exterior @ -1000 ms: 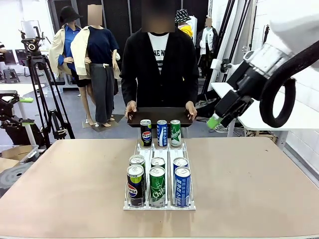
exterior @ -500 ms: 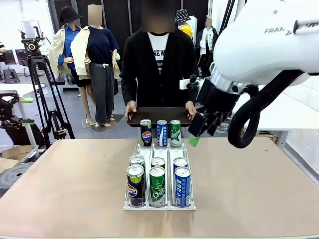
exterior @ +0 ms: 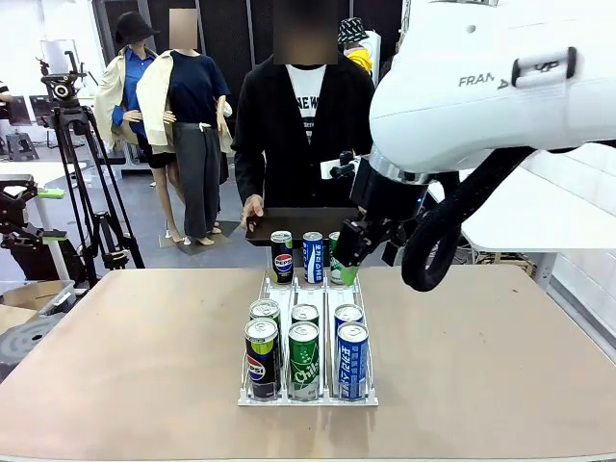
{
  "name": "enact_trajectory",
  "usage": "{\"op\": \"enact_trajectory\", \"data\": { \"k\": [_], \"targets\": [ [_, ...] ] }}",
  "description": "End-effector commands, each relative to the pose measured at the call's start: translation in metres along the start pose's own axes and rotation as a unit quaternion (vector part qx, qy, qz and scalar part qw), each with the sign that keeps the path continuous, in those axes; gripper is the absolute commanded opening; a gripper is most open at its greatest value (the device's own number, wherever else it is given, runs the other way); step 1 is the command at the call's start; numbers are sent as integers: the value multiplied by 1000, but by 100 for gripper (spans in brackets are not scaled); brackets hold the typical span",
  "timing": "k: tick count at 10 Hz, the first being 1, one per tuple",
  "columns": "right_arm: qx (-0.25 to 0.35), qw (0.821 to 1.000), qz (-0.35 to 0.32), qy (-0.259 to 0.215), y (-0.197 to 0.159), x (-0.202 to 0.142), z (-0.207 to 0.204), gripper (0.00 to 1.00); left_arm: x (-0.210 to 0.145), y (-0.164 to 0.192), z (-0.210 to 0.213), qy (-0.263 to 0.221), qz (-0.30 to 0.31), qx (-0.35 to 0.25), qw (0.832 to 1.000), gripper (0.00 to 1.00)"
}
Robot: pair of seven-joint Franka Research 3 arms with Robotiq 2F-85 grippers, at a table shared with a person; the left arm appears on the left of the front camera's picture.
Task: Retrieve and hand over the desired beverage to the person.
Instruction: Pick up a can of the same type that the person held from the Automatic Can Dispenser.
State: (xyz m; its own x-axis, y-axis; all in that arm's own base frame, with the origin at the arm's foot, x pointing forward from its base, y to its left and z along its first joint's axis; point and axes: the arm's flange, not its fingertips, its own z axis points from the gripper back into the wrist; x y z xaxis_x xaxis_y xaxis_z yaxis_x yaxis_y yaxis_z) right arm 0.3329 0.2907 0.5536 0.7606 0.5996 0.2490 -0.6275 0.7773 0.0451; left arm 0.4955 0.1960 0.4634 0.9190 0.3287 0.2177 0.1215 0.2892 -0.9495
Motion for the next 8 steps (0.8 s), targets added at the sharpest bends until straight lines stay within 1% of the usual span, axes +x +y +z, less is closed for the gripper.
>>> {"op": "enact_trajectory", "data": {
  "k": [1, 3, 5, 8],
  "targets": [
    [-13, 999, -38, -5, 11, 13, -11, 100, 0, -1, 1, 0, 1, 0, 1000, 100],
    [-16, 998, -61, 9, 6, 23, -23, 100, 0, -1, 1, 0, 1, 0, 1000, 100],
    [-22, 996, -82, 38, 3, 26, -38, 100, 0, -1, 1, 0, 1, 0, 1000, 100],
    [-37, 994, -87, 49, -1, 24, -62, 100, 0, -1, 1, 0, 1, 0, 1000, 100]
  ]
}}
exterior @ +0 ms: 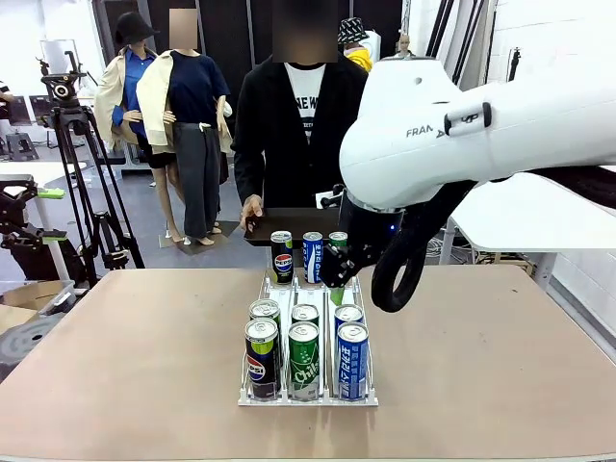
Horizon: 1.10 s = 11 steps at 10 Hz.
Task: Retrieve and hand over the desired beverage to the person.
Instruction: Pick up a can of the same type that the person held from the Automatic Can Dispenser.
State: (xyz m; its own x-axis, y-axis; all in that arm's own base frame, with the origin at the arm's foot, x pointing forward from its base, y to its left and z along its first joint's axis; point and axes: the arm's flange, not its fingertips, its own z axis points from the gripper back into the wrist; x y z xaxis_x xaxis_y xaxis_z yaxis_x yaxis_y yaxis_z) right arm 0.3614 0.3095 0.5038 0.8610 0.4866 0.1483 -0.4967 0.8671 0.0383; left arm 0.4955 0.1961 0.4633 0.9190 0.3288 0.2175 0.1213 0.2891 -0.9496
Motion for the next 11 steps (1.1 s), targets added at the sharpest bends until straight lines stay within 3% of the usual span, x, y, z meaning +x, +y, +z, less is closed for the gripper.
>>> {"op": "enact_trajectory", "data": {
  "k": [1, 11],
  "targets": [
    [-19, 1000, -12, 5, 4, 2, -15, 100, 0, -1, 1, 0, 1, 0, 1000, 100],
    [-28, 998, -13, 45, 2, 5, -71, 100, 0, -1, 1, 0, 1, 0, 1000, 100]
  ]
}}
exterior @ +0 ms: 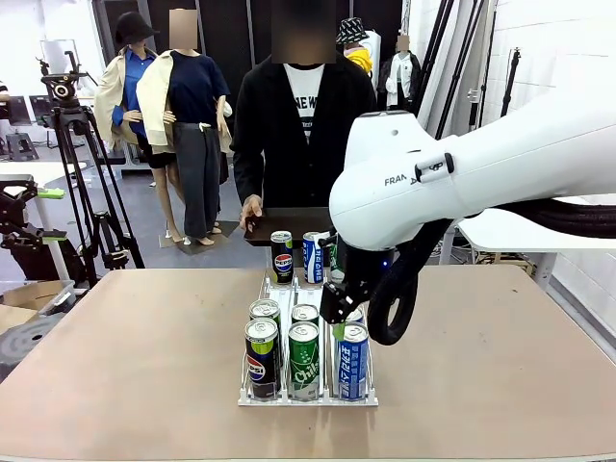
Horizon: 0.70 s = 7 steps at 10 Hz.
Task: Retrieve and hand over the desired beverage to the person.
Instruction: Pick up a can of the same type that the person held from the Automatic Can Dispenser.
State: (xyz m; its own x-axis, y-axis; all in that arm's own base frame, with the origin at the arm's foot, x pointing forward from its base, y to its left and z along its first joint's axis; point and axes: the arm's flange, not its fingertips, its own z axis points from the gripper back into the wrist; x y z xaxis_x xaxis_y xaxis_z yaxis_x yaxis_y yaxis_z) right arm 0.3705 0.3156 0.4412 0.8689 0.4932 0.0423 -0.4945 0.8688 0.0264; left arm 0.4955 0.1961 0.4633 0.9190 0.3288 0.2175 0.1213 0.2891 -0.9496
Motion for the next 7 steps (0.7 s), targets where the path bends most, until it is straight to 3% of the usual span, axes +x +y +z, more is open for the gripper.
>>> {"op": "enact_trajectory", "data": {
  "k": [1, 7],
  "targets": [
    [-20, 1000, -15, -6, 3, 7, -10, 100, 0, -1, 1, 0, 1, 0, 1000, 100],
    [-16, 1000, -16, 4, 2, 16, -24, 100, 0, -1, 1, 0, 1, 0, 1000, 100]
  ]
}}
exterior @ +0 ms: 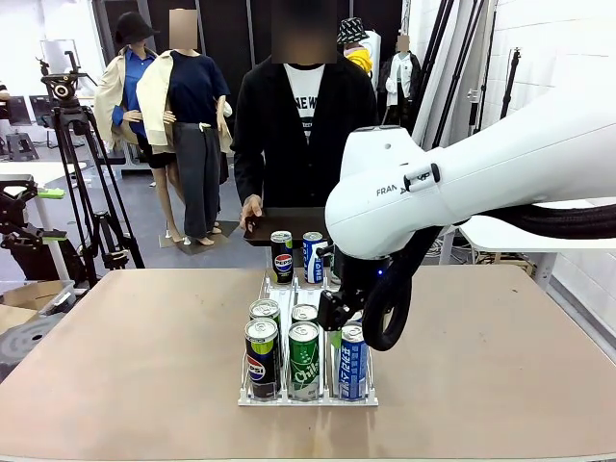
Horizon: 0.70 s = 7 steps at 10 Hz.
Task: Retrieve and hand over the desired beverage to the person.
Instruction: Pick up a can of the same type that the person held from the Automatic Can Dispenser.
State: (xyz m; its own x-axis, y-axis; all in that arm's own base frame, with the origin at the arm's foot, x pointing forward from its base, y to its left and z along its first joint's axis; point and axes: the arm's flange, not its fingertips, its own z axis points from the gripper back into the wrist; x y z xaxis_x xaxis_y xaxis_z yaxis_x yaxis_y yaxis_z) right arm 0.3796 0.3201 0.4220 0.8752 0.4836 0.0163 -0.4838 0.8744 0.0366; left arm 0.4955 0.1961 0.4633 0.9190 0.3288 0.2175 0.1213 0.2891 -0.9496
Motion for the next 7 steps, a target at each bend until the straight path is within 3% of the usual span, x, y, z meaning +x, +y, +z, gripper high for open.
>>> {"op": "enact_trajectory", "data": {
  "k": [1, 7],
  "targets": [
    [-20, 1000, -9, -7, 3, 9, -7, 100, 0, -1, 1, 0, 1, 0, 1000, 100],
    [-18, 1000, -9, 8, 3, 15, -19, 100, 0, -1, 1, 0, 1, 0, 1000, 100]
  ]
}}
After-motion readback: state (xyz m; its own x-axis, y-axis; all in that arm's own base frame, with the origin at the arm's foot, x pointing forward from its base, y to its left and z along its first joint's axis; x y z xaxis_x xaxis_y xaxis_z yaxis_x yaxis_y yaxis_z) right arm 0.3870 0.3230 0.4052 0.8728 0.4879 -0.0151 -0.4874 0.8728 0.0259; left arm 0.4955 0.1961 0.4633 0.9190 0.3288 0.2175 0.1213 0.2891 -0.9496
